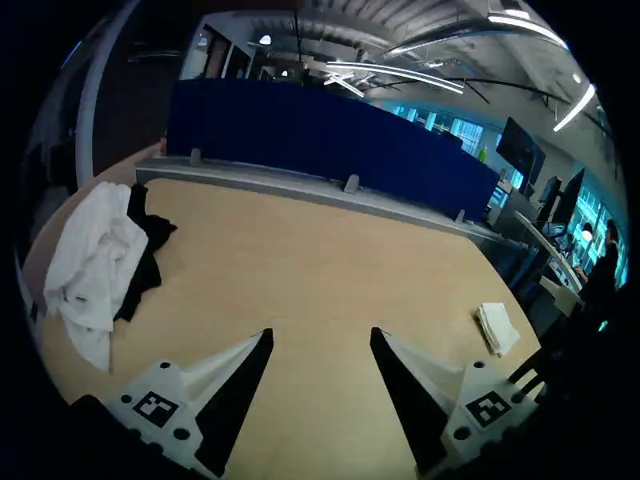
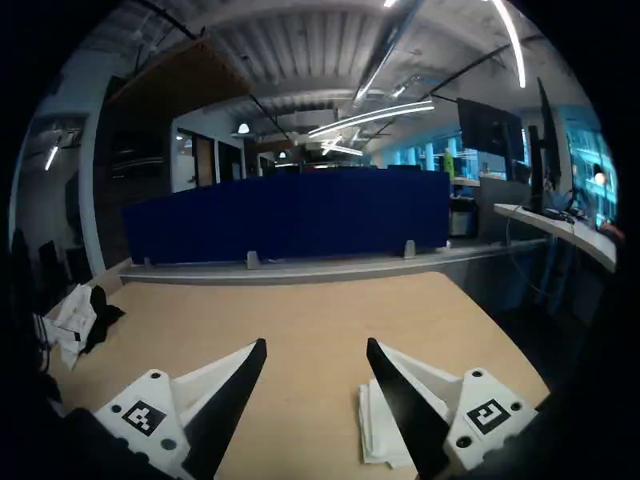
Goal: Fold towel
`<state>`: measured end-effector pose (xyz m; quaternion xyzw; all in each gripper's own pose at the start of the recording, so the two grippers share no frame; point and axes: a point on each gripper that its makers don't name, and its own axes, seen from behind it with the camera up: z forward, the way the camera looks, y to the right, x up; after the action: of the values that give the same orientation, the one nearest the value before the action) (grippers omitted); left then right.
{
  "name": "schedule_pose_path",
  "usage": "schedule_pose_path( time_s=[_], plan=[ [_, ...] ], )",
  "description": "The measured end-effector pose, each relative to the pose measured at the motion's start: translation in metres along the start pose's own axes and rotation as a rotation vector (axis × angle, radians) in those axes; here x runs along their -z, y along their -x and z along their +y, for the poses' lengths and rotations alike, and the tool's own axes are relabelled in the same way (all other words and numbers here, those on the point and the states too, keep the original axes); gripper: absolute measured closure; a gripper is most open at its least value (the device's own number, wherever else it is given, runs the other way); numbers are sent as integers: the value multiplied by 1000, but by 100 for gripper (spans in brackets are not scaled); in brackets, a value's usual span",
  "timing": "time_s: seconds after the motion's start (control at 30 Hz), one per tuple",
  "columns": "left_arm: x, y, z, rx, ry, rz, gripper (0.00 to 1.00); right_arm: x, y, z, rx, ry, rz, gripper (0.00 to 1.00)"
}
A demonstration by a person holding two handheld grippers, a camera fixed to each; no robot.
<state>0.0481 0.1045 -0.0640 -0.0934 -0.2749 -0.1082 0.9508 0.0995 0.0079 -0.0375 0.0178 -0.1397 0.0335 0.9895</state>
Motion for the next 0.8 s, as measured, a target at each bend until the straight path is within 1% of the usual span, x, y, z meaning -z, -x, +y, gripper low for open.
schedule_pose_path(
  time_s=[0.1,0.2,0.33,0.47,0.6,0.7,0.8],
  plan=[
    [-4,-18,-6,-19,-1,69,10,5,-1,-12,2,-6,-11,3],
    [-8,-35,-15,-46,-18,144,10,9,-3,-22,0,-13,-26,3],
    [-10,-59,-26,-84,-43,242,10,14,-4,-34,-19,-23,-56,3],
    [-8,-80,-36,-118,-64,340,11,15,-3,-36,-48,0,-87,3],
    [-8,-91,-43,-152,-89,418,11,14,-4,-37,-71,21,-103,3],
    [-9,-91,-49,-174,-110,450,11,13,-5,-39,-77,27,-117,3],
    [-11,-88,-53,-187,-120,474,10,9,-8,-40,-70,38,-122,3]
  ],
)
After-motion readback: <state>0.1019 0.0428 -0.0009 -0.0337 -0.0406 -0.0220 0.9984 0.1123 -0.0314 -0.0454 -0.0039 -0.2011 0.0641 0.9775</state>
